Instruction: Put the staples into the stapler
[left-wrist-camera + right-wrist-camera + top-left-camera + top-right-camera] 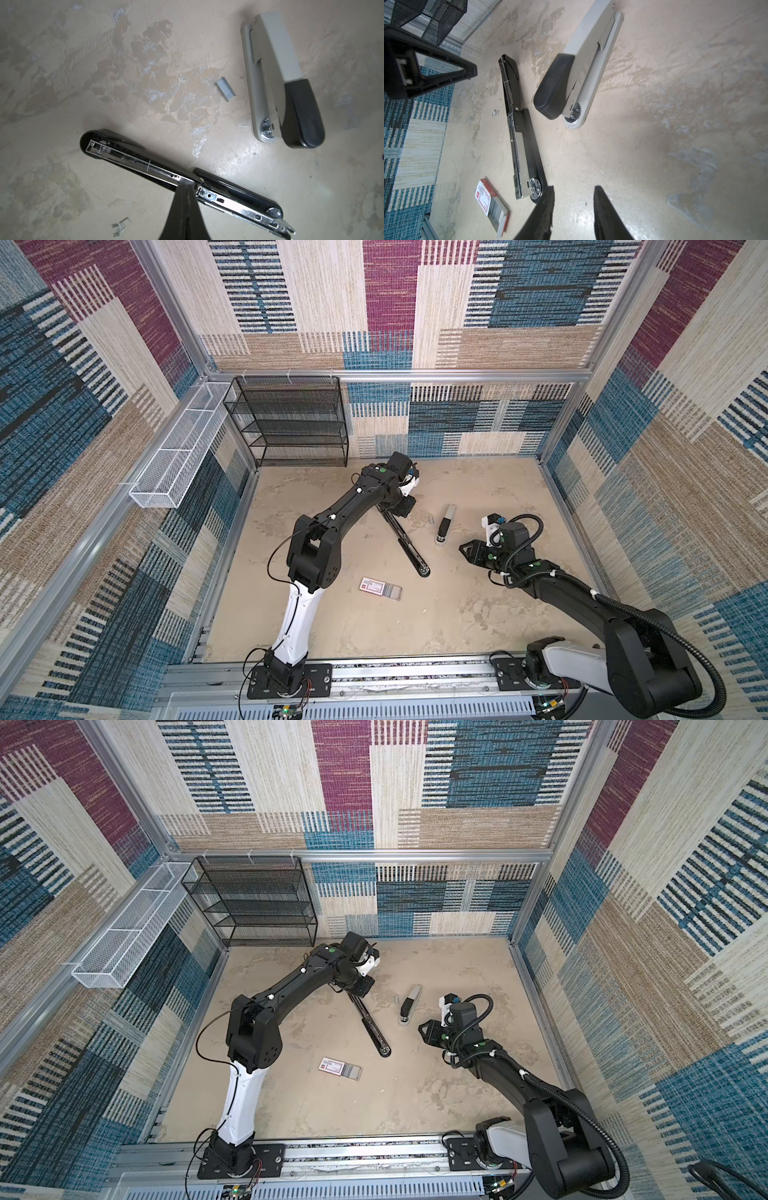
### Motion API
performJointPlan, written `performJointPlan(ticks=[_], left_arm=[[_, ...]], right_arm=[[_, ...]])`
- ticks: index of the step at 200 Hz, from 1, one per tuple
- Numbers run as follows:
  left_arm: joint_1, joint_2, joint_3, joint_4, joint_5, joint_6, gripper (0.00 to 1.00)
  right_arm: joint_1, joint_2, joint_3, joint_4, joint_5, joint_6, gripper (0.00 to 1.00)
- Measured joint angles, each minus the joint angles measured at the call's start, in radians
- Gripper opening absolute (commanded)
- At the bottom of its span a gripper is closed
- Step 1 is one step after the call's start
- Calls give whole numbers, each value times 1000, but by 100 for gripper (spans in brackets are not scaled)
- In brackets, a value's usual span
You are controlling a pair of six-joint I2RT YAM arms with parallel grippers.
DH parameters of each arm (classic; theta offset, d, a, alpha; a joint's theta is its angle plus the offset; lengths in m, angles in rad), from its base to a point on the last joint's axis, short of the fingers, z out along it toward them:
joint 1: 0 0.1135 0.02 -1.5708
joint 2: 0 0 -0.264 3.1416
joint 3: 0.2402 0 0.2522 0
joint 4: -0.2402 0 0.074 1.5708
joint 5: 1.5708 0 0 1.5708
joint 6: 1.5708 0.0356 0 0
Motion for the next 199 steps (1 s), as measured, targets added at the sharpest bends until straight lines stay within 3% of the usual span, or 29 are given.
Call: performJointPlan(ticks=[6, 16, 36, 61, 85, 112, 154, 199], left_arm=[[0, -3, -1, 1, 3, -8, 1], [0, -7, -9, 6, -3, -17, 15], [2, -35, -67, 28, -57, -45, 30], [5, -147, -250, 96, -123, -93, 41], [19, -300, -446, 177, -172, -156, 50], [53, -488, -678, 258, -220, -250, 52], [104, -728, -967, 330, -230, -392, 52], [140, -887, -1110, 360, -224, -487, 53]], right_arm=[[0, 0, -2, 0, 0, 1, 36], [0, 0, -2, 0, -1, 2, 36], [0, 0, -2, 5, -9, 4, 40], [4, -10, 8, 3, -33, -11, 54], [36, -9, 58, 0, -35, -48, 60], [127, 51, 151, 3, -18, -101, 64], [246, 298, 368, -2, 40, -165, 66], [324, 601, 631, -23, 133, -225, 69]])
